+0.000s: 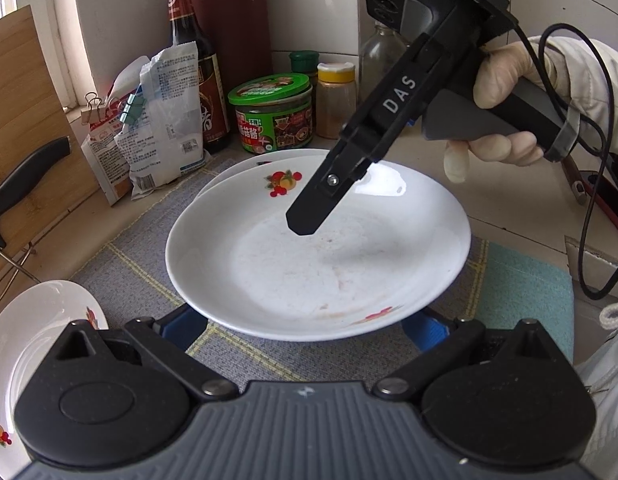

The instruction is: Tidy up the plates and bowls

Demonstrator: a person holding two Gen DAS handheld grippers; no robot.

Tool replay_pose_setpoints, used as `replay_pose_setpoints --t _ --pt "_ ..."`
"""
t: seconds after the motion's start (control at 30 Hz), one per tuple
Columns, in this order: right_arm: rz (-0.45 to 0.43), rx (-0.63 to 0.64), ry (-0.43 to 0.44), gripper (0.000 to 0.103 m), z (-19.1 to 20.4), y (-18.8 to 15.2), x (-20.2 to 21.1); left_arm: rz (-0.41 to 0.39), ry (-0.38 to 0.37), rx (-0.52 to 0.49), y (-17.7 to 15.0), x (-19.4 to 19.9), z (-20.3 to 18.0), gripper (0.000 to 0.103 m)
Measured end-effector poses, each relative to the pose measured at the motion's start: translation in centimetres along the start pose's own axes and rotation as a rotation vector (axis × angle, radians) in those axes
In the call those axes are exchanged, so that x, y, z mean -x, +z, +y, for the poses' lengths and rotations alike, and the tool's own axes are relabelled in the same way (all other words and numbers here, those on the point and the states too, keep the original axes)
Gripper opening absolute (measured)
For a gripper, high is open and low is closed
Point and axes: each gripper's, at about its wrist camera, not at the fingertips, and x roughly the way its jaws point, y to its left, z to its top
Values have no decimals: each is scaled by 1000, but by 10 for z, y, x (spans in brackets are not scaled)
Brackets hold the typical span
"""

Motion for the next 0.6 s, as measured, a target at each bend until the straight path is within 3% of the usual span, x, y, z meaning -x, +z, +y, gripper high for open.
replay_pose_setpoints --t 0.6 --pt "5 1 -51 103 -7 0 -3 10 3 -11 4 -13 7 102"
